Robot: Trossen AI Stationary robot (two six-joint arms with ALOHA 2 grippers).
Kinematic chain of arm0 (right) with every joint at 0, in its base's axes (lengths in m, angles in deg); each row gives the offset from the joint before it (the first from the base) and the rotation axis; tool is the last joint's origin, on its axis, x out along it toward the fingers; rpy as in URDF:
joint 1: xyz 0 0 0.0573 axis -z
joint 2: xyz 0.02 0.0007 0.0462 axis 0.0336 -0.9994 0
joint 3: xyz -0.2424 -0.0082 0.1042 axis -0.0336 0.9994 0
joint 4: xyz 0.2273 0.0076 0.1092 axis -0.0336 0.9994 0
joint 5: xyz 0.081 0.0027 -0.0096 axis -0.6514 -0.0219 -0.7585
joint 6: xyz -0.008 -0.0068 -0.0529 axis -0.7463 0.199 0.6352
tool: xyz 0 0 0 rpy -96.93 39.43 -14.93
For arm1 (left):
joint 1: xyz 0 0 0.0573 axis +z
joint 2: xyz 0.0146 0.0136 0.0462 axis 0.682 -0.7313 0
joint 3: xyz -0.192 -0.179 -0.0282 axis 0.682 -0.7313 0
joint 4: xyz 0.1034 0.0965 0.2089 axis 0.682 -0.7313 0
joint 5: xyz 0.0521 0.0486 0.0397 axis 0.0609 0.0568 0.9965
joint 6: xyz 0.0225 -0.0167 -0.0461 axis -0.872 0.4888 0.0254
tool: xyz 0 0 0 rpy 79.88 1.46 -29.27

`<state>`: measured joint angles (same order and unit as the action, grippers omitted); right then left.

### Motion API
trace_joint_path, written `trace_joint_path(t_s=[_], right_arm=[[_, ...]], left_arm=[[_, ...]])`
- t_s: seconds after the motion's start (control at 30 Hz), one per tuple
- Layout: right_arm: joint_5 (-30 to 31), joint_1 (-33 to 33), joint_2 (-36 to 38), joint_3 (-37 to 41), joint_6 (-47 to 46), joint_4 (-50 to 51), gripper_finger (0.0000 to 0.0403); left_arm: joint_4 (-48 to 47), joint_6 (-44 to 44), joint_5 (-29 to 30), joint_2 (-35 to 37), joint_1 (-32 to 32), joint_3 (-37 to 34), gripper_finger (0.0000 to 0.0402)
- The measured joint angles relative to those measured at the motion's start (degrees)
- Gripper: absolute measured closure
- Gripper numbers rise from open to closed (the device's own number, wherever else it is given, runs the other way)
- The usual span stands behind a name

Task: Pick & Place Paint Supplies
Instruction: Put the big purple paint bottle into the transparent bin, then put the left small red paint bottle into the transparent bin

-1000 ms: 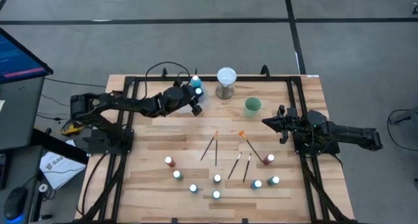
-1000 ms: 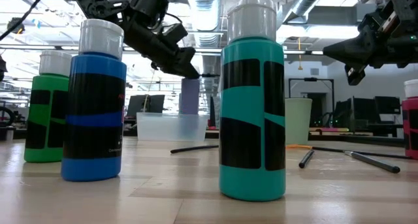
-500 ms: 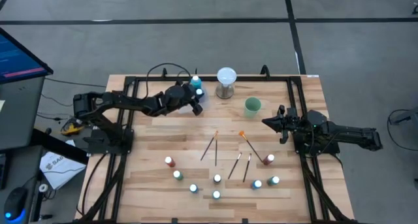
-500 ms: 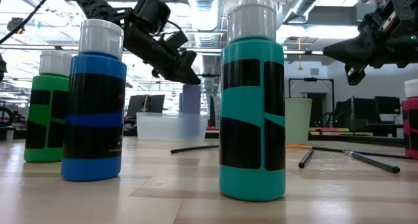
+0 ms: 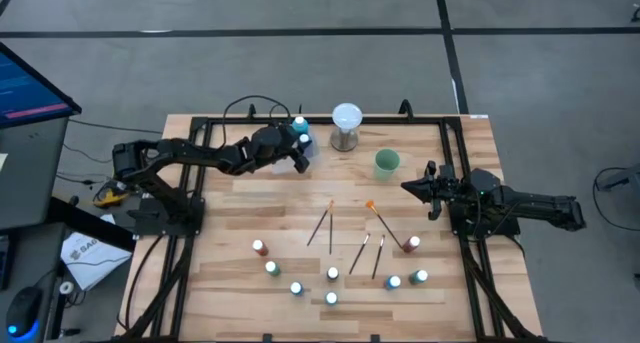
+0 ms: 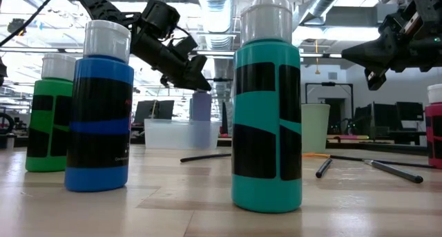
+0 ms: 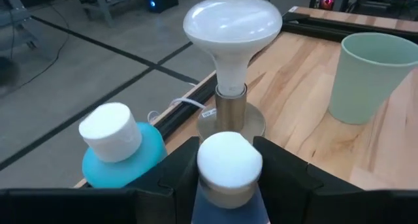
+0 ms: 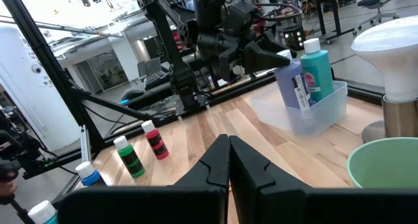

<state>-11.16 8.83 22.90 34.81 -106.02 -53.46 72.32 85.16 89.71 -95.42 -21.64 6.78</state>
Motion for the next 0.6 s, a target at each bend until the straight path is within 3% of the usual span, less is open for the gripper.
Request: trace_joint_path(t_s=[0.17,0.37,0.6], right_arm=[[0.0,-0.01,-0.01,-0.01,0.0,0.02,0.0403],[0.0,-0.01,-0.01,-0.01,0.0,0.02,0.0403],[0.0,0.01,-0.01,0.0,0.0,0.02,0.0403]], left_arm=[[0.02,0.0,-0.21,-0.02,0.0,0.02,0.026],[0.01,-3.13,-5.87,2.17,-0.26,0.02,0.0235],[-6.53,-4.87,-11.54,14.48,-2.1,0.04,0.0163]])
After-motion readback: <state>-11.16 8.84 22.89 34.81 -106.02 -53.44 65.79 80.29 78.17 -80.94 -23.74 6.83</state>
